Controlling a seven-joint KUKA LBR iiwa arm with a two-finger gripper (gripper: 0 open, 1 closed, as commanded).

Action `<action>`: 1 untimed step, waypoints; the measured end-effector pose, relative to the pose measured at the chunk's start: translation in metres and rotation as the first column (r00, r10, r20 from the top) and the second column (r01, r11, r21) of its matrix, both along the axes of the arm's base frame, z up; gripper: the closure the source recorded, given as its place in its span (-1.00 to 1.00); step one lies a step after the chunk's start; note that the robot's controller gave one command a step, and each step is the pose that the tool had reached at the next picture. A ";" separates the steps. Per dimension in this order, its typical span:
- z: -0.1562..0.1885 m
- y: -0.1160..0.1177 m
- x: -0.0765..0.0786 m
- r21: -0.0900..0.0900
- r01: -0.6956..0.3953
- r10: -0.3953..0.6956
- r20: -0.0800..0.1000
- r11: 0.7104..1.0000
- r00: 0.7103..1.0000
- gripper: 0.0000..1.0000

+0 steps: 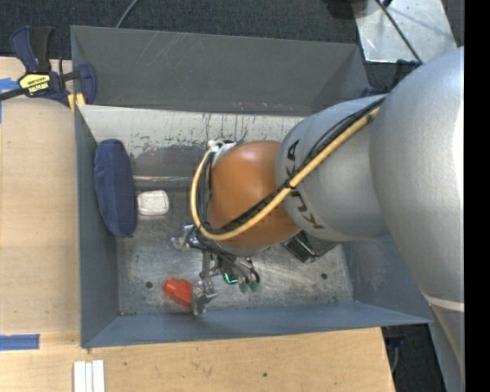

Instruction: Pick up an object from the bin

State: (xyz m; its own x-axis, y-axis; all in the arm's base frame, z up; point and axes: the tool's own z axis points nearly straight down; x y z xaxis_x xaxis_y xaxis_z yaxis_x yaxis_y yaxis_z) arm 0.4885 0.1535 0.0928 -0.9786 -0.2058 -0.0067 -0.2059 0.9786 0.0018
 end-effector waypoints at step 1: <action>0.000 0.000 0.000 0.000 0.000 0.000 0.000 1.000 1.000 -1.00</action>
Offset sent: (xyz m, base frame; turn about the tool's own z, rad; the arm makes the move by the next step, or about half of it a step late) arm 0.0000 0.0000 0.0000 0.0000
